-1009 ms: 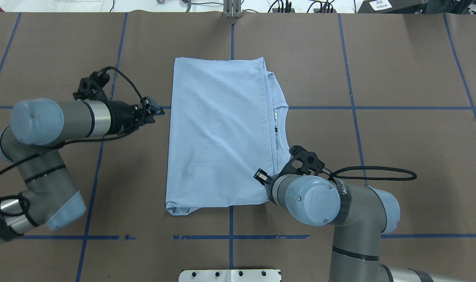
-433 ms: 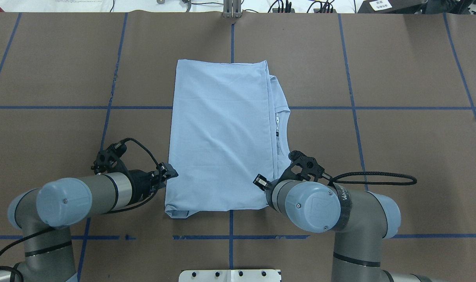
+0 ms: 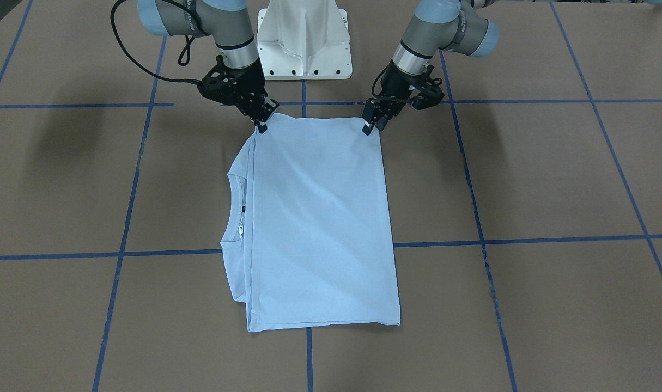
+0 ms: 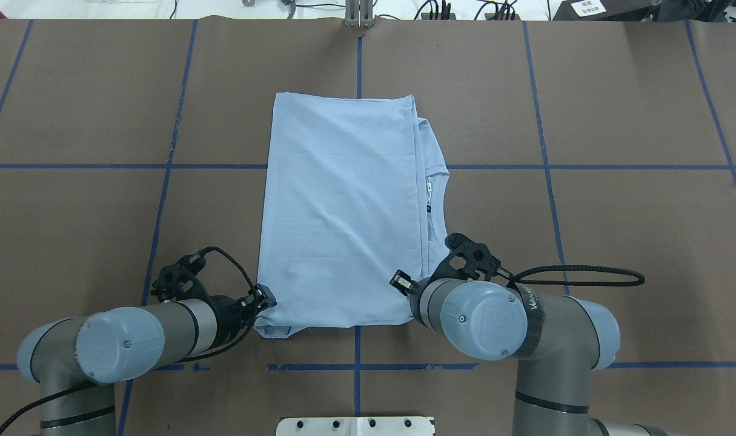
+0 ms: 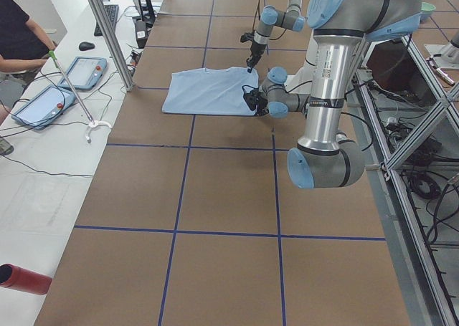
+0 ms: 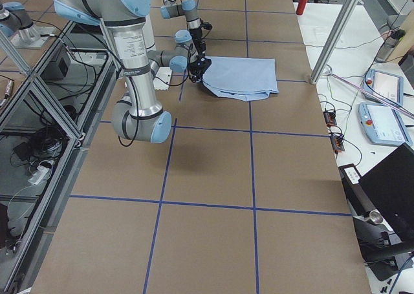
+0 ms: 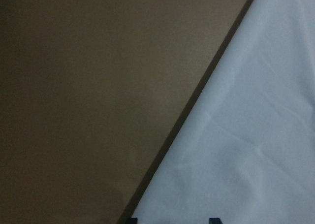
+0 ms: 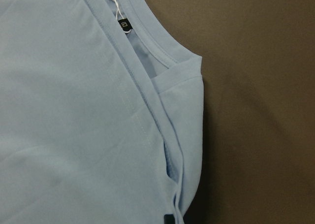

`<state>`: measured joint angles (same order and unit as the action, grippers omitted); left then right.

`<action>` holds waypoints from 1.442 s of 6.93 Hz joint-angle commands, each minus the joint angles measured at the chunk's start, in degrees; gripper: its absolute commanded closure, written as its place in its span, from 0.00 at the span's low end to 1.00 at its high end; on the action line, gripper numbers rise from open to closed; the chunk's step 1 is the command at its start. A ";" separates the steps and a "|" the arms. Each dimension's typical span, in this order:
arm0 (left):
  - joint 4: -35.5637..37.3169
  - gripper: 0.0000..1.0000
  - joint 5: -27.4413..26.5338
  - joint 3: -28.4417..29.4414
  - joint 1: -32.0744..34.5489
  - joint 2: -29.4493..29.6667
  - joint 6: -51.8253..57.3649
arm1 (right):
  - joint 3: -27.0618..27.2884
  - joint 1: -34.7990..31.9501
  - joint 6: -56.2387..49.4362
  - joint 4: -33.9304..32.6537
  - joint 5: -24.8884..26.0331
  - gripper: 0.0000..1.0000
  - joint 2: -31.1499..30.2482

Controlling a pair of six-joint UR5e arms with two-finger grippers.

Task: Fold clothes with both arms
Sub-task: 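Lower the left gripper to the shirt corner nearest the robot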

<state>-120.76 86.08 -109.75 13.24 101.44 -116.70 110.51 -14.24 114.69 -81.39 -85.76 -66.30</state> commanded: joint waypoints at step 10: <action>13.75 1.00 -0.21 -14.30 -5.02 1.65 -10.16 | 7.13 0.35 0.18 0.27 -0.28 1.00 -4.85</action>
<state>-112.57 86.01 -118.22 11.56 103.15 -122.69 113.30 -14.29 114.63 -81.11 -85.95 -67.86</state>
